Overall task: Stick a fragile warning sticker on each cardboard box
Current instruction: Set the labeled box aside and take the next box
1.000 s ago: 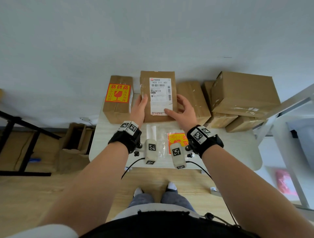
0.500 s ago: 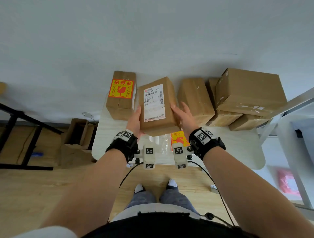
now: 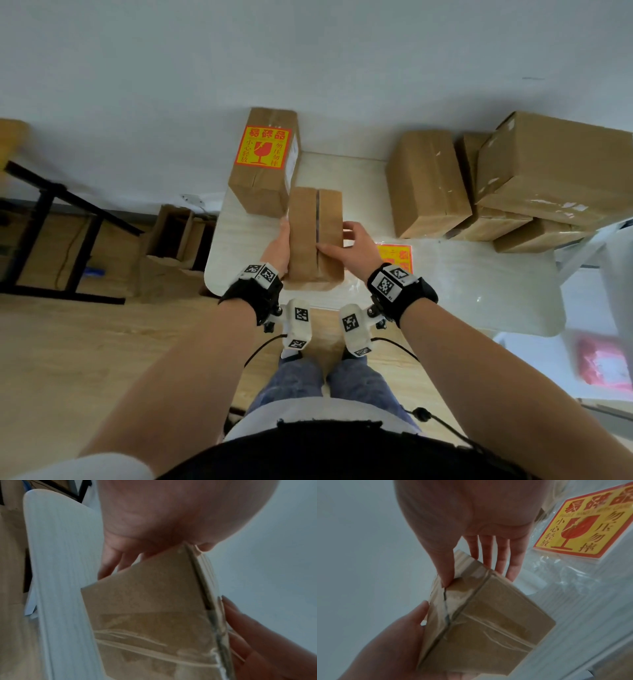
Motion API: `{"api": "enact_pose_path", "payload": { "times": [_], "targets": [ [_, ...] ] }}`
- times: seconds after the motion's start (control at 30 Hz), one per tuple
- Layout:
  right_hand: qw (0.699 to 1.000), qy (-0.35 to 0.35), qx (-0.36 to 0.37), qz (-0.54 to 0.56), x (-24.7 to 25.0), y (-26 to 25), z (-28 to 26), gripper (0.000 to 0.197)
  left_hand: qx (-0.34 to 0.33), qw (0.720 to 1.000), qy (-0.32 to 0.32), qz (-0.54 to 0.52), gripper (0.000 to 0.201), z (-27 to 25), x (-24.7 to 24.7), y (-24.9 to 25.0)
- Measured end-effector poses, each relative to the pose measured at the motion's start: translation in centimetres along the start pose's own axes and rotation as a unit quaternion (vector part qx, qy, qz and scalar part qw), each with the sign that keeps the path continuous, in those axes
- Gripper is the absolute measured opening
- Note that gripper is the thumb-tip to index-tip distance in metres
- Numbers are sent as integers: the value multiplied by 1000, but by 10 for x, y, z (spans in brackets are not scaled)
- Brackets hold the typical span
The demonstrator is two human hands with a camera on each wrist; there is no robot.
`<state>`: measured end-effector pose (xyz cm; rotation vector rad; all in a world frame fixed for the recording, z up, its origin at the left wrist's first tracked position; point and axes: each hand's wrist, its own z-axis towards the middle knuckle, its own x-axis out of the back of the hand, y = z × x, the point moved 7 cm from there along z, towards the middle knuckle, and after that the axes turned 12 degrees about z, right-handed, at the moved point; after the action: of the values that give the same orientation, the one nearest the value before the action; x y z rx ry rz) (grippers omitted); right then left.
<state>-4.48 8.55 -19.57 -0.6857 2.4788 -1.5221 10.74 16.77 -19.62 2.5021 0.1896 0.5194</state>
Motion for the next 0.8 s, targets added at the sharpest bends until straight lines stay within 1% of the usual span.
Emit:
{"api": "enact_pose_path", "payload": {
  "times": [0.07, 0.13, 0.2, 0.3, 0.37, 0.43, 0.53, 0.6, 0.67, 0.73, 0.8],
  "targets": [
    [1000, -4, 5, -21, -5, 1, 1, 76, 2, 1000, 2, -17, 85, 2, 3, -6],
    [999, -15, 6, -40, -11, 5, 3, 77, -5, 1000, 9, 4, 84, 3, 6, -9],
    [998, -22, 3, -53, -14, 8, 3, 76, -22, 999, 14, 36, 77, 7, 8, -10],
    [999, -14, -2, -47, -13, 11, 3, 76, -47, 995, 28, 89, 67, 9, 11, -8],
    [999, -7, -9, -40, -9, 14, 2, 77, -59, 989, 63, 121, 62, 11, 15, -6],
    [1000, 7, -15, -26, -2, 17, 0, 72, -69, 982, 111, 139, 62, 6, 18, 0],
    [998, 58, -16, 7, 20, 16, -1, 55, -118, 962, 180, 168, 62, -5, 16, 21],
    [993, 110, -15, 31, 43, 15, -2, 41, -160, 934, 229, 221, 69, -17, 11, 42],
    [986, 164, -15, 38, 72, 14, -3, 28, -217, 904, 264, 258, 67, -31, 0, 69],
    [978, 205, -25, 32, 101, 16, -4, 24, -273, 891, 253, 259, 60, -45, -19, 93],
    [970, 238, -35, 19, 128, 19, -6, 26, -314, 885, 226, 259, 55, -53, -42, 112]
  ]
}}
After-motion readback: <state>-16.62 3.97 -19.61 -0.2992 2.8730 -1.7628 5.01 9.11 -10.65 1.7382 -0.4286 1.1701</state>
